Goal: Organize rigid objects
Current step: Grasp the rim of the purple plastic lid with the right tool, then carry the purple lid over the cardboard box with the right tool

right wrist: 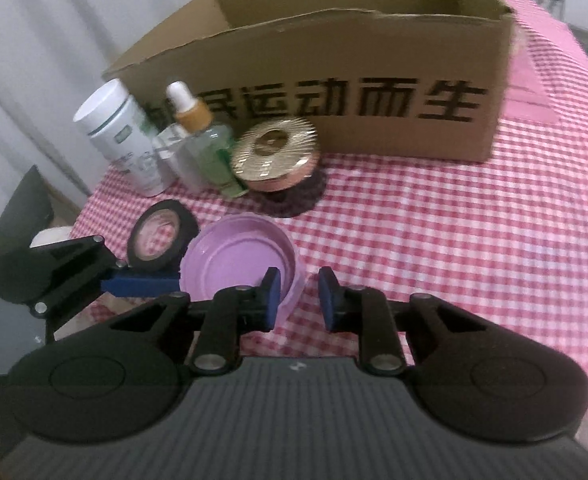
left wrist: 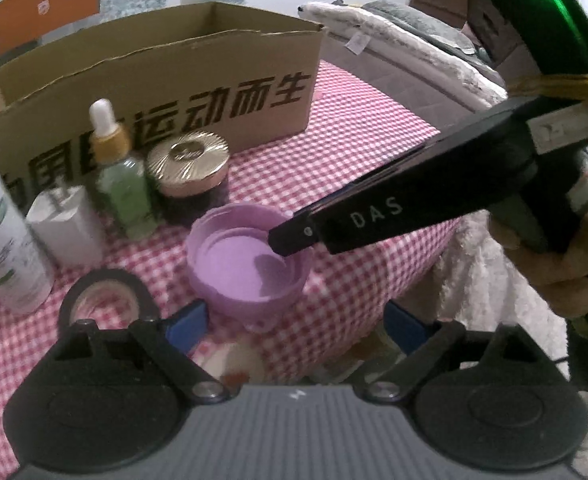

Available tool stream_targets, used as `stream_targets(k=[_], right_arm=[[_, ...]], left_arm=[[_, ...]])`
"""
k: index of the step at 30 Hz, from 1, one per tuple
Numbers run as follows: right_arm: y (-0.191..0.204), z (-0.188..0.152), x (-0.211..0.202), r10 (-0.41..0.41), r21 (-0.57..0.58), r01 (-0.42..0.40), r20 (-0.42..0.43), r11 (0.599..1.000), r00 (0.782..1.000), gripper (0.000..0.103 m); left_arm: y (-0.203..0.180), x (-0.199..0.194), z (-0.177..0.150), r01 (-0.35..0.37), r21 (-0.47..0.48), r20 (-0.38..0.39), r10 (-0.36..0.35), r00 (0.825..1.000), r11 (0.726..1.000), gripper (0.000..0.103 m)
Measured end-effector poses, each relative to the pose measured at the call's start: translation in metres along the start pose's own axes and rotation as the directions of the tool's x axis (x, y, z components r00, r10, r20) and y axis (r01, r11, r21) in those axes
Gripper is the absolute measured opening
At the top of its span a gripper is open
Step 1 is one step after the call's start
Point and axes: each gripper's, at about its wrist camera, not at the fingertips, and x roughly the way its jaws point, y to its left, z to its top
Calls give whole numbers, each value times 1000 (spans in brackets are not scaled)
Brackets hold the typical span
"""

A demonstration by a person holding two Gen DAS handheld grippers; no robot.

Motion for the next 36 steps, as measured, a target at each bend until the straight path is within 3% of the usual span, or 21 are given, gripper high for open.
stream_targets(k=[9, 16, 25, 33, 36], right_arm=[[-10, -10, -5, -23, 20, 21, 59, 1000, 998, 19], [-11, -13, -7, -11, 40, 7, 89, 999, 996, 19], [-11, -13, -9, -14, 47, 11, 76, 999, 997, 19], [-10, -13, -9, -16, 47, 13, 67, 999, 998, 18], [-7, -12, -8, -19, 46, 16, 62, 999, 998, 16]], left_arm=[[-2, 20, 5, -45, 38, 58, 43, 997, 998, 95], [7, 18, 4, 11, -12, 98, -10, 995, 1000, 95], [-3, 22, 4, -92, 50, 75, 88, 993, 994, 95], [1, 20, 8, -105, 45, 88, 101, 991, 993, 74], [-3, 19, 8, -116, 51, 96, 111, 989, 992, 74]])
